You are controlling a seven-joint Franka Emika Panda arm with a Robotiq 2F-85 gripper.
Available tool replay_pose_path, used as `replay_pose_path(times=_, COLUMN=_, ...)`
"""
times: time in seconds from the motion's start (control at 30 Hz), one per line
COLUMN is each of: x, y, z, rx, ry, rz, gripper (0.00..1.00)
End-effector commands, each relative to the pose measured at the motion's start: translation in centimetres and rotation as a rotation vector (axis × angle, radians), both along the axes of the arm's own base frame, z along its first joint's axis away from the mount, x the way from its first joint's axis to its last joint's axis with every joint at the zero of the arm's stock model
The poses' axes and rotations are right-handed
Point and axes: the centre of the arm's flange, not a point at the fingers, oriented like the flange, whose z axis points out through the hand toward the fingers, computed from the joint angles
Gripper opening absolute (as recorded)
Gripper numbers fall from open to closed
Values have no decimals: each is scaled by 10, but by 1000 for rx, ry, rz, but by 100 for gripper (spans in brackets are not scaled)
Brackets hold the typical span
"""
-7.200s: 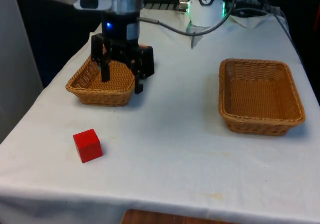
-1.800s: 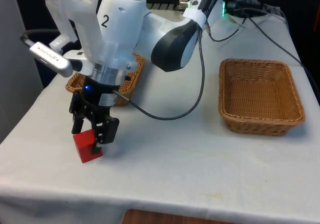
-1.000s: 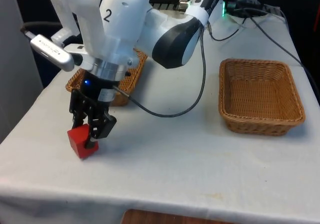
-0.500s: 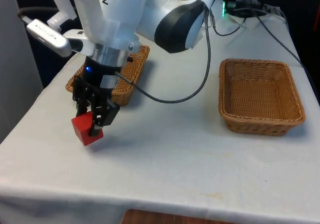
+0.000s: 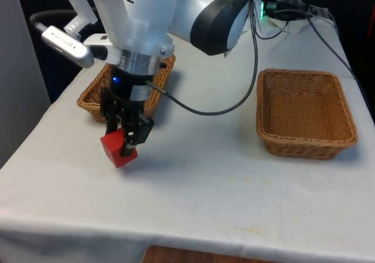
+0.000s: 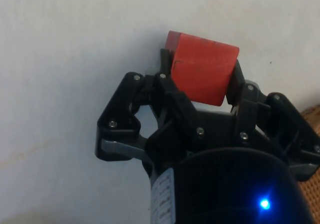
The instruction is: Pick up the red cube and place it into the right basket.
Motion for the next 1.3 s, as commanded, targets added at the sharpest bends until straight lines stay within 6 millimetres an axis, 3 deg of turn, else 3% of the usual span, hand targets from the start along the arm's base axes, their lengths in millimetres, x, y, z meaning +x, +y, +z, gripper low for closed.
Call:
replay_pose_path(times=0.0, x=-3, y=2, z=1, rx=21, ry=-5, rz=3, gripper=4)
replay_pose_path(times=0.87, x=-13, y=19, z=4, rx=147, ry=9, rz=-13, gripper=4)
replay_pose_path(times=1.27, x=-18, y=18, z=37, rx=189, ry=12, rz=21, gripper=4)
